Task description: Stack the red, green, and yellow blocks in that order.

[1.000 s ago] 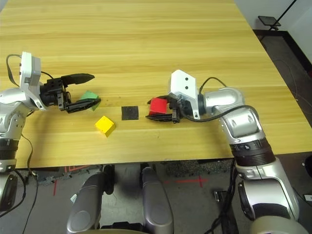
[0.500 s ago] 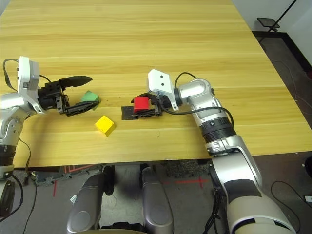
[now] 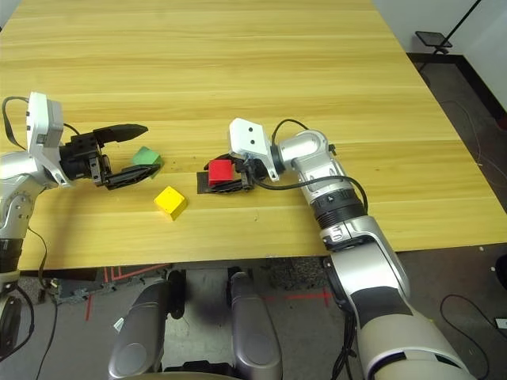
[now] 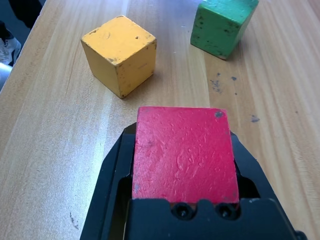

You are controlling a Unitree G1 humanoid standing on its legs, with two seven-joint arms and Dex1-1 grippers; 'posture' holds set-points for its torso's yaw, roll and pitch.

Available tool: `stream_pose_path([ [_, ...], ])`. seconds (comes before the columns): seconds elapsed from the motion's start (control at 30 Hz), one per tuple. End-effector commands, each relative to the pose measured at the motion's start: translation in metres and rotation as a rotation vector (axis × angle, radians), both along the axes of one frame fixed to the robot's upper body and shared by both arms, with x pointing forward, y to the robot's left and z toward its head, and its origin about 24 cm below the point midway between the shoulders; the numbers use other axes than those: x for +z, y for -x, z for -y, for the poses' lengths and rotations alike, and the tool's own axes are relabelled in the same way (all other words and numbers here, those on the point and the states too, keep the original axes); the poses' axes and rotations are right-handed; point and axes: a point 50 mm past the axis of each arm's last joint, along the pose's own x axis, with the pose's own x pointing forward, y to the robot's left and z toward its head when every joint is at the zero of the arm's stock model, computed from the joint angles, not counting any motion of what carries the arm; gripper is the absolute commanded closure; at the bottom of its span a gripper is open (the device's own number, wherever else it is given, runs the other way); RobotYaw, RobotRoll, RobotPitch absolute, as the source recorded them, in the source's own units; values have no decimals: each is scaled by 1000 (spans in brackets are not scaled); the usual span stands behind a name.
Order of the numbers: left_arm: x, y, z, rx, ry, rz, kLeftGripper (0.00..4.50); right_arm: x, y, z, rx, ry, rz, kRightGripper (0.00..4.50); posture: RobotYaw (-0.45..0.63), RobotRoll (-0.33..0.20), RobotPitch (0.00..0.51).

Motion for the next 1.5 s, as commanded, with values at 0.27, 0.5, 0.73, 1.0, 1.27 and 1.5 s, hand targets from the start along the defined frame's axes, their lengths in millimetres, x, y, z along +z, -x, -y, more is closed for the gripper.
stream_pose_path([
  [0.27, -1, 3, 0, -12, 2, -10, 0, -7, -6, -1, -16, 6, 15, 2417, 402, 72, 270],
  [0.5, -2, 2, 2, -20, 6, -17, 0, -6, -9, -2, -26, -5, 16, 2417, 407, 73, 273],
  [0.73, -2, 2, 4, -19, 9, -19, 0, -9, -7, -8, -1, -13, 4, 2417, 418, 76, 274],
  [1.0, -2, 0, 3, -13, 7, -22, 0, -13, -6, -4, 0, 17, 8, 2067, 414, 75, 273],
  [1.27, -1, -2, 5, -19, 9, -20, 0, -11, -8, -3, -12, 12, 13, 13, 404, 74, 268],
  [1.5, -1, -3, 5, -21, 9, -24, 0, 5, -6, -11, 25, -55, 46, 13, 405, 80, 273],
])
